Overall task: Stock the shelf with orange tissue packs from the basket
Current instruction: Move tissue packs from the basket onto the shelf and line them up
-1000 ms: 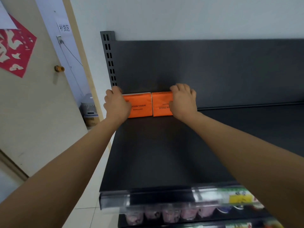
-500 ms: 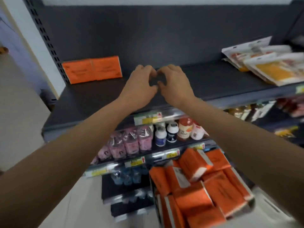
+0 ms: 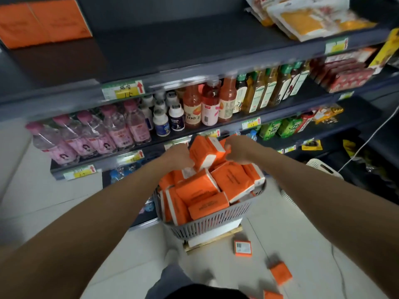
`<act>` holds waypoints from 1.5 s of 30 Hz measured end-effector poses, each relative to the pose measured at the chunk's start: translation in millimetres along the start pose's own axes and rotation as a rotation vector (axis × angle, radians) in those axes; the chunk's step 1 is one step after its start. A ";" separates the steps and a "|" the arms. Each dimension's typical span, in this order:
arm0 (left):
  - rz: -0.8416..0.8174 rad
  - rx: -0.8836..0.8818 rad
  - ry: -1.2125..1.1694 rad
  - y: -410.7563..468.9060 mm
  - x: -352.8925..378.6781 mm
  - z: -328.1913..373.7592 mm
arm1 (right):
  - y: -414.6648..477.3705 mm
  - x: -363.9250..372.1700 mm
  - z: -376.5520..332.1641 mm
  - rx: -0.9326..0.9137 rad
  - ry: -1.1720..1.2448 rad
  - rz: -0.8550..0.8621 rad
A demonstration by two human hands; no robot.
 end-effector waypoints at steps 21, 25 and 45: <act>-0.148 -0.018 0.205 6.7 41.6 -8.6 | 1.5 65.3 28.3 0.252 0.078 -0.392; -0.126 -0.033 0.183 -2.4 11.8 -4.3 | -1.0 45.9 22.5 0.260 0.211 -0.358; 0.585 -0.063 -0.143 -101.7 -237.4 -2.1 | 28.2 -188.0 -71.9 -0.174 0.831 0.381</act>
Point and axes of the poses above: each hand's wrist, its own y-axis towards the middle knuckle, its own x-axis out of the palm, z = x × y, the point moved 4 cm from there along y, towards the middle knuckle, and after that the axes turned 11 degrees about -x, right-handed, at the moved point
